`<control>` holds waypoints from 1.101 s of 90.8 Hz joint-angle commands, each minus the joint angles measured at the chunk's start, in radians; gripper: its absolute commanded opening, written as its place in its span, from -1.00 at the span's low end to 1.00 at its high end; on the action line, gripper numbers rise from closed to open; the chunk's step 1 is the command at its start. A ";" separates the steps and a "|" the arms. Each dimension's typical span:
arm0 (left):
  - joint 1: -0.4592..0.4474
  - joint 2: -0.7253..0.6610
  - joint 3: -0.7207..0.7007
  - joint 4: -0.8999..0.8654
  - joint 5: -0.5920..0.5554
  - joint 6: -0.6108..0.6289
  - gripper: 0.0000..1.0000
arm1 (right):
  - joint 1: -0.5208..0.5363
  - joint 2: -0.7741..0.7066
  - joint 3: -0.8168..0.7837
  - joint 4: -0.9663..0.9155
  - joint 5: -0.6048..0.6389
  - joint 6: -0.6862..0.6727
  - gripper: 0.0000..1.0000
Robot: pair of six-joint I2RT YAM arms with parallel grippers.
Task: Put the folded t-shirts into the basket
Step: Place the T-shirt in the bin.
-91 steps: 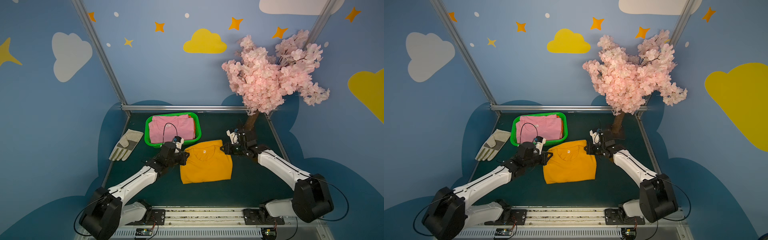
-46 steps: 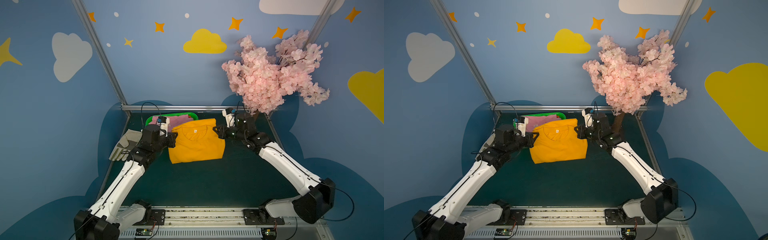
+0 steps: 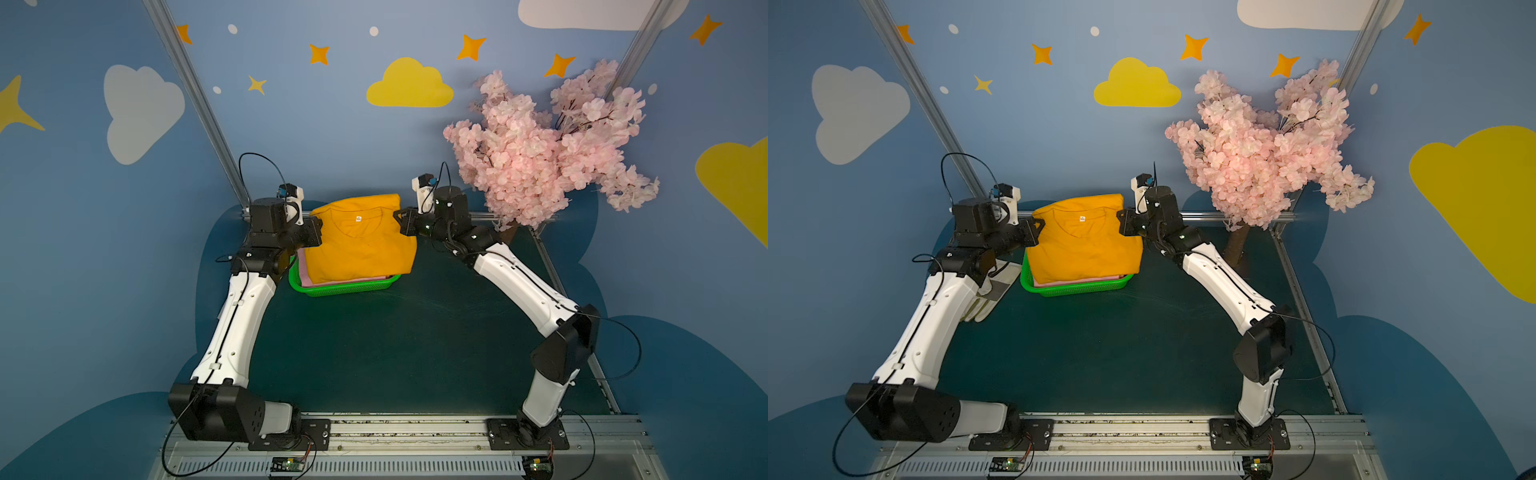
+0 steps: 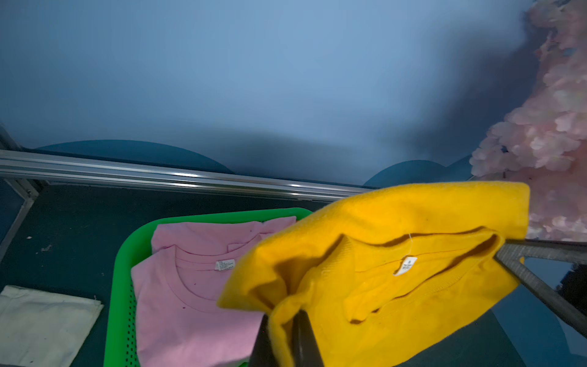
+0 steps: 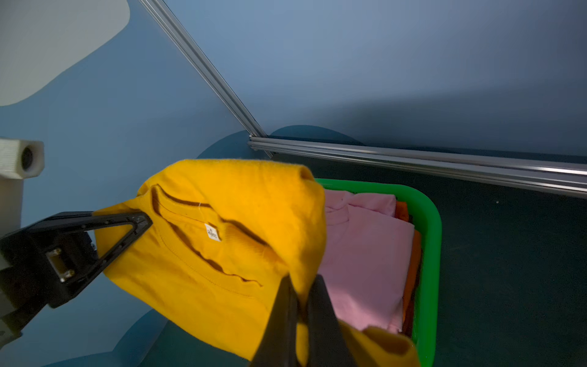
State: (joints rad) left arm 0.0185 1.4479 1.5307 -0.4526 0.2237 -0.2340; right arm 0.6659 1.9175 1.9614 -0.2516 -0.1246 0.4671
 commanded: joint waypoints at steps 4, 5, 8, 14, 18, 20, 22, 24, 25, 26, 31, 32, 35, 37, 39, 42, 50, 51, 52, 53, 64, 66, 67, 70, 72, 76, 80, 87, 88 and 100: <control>0.060 0.099 0.087 -0.045 0.066 0.009 -0.95 | 0.007 0.130 0.150 0.017 0.016 0.018 -1.00; 0.063 0.104 0.091 -0.045 0.068 0.008 -0.95 | 0.007 0.143 0.164 0.016 0.016 0.019 -1.00; 0.068 0.131 0.109 -0.046 0.074 0.007 -0.95 | 0.009 0.178 0.204 0.011 0.017 0.025 -1.00; 0.075 0.181 0.143 -0.047 0.077 0.012 -0.95 | 0.008 0.243 0.283 0.006 0.016 0.036 -1.00; 0.080 0.216 0.166 -0.051 0.079 0.014 -0.95 | 0.009 0.282 0.322 0.007 0.011 0.041 -1.00; 0.083 0.233 0.175 -0.051 0.082 0.014 -0.95 | 0.009 0.302 0.339 0.008 0.008 0.045 -1.00; 0.086 0.247 0.185 -0.052 0.084 0.013 -0.96 | 0.009 0.319 0.355 0.006 0.006 0.049 -1.00; 0.089 0.264 0.193 -0.051 0.086 0.014 -0.96 | 0.010 0.334 0.370 0.003 0.004 0.052 -1.00; 0.090 0.272 0.196 -0.051 0.087 0.015 -0.96 | 0.010 0.341 0.376 0.002 0.004 0.054 -1.00; 0.091 0.276 0.199 -0.051 0.089 0.014 -0.96 | 0.010 0.348 0.381 0.001 0.003 0.055 -1.00; 0.097 0.305 0.212 -0.052 0.096 0.013 -0.96 | 0.013 0.376 0.407 -0.013 0.001 0.059 -1.00; 0.098 0.310 0.213 -0.053 0.098 0.012 -0.96 | 0.014 0.380 0.413 -0.018 0.001 0.059 -1.00; 0.102 0.321 0.215 -0.057 0.106 0.011 -0.95 | 0.016 0.390 0.421 -0.029 0.000 0.059 -1.00; 0.104 0.327 0.214 -0.061 0.111 0.011 -0.95 | 0.016 0.395 0.421 -0.036 0.001 0.059 -1.00; 0.105 0.330 0.210 -0.065 0.113 0.009 -0.95 | 0.017 0.397 0.421 -0.042 0.000 0.059 -1.00; 0.107 0.329 0.197 -0.065 0.117 0.007 -0.95 | 0.019 0.397 0.419 -0.053 0.002 0.059 -1.00; 0.107 0.307 0.138 -0.032 0.098 0.000 -0.95 | 0.030 0.386 0.393 -0.066 0.005 0.060 -1.00; 0.107 0.304 0.130 -0.024 0.095 -0.002 -0.95 | 0.032 0.383 0.385 -0.066 0.007 0.060 -1.00; 0.107 0.302 0.124 -0.017 0.092 -0.002 -0.95 | 0.033 0.380 0.378 -0.066 0.010 0.060 -1.00; 0.107 0.299 0.117 -0.012 0.089 -0.004 -0.95 | 0.035 0.378 0.373 -0.066 0.012 0.058 -1.00; 0.106 0.317 0.109 -0.017 0.074 0.002 -0.96 | 0.048 0.358 0.331 -0.080 0.047 0.045 -1.00; 0.107 0.325 0.110 -0.020 0.073 0.002 -0.96 | 0.049 0.357 0.323 -0.080 0.051 0.046 -1.00; 0.108 0.329 0.111 -0.020 0.073 0.001 -0.96 | 0.049 0.357 0.321 -0.081 0.054 0.047 -1.00; 0.107 0.339 0.112 -0.020 0.072 0.001 -0.96 | 0.048 0.359 0.310 -0.083 0.063 0.047 -1.00; 0.107 0.347 0.112 -0.021 0.069 0.001 -0.95 | 0.048 0.361 0.306 -0.083 0.069 0.047 -1.00; 0.107 0.362 0.113 -0.020 0.054 0.001 -0.95 | 0.045 0.367 0.300 -0.081 0.078 0.047 -1.00; 0.107 0.380 0.113 -0.017 0.042 0.003 -0.95 | 0.045 0.378 0.300 -0.081 0.087 0.045 -1.00; 0.106 0.411 0.120 -0.018 0.033 0.005 -0.95 | 0.040 0.397 0.300 -0.077 0.102 0.045 -1.00; 0.107 0.415 0.122 -0.018 0.033 0.005 -0.95 | 0.039 0.400 0.300 -0.077 0.104 0.046 -1.00; 0.107 0.490 0.136 -0.019 -0.010 -0.005 -0.78 | 0.026 0.448 0.307 -0.066 0.163 0.052 -1.00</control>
State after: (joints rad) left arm 0.1223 1.8736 1.6379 -0.4702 0.2607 -0.2340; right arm 0.7063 2.3264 2.2604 -0.3283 -0.0353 0.5171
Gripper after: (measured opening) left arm 0.082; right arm 0.074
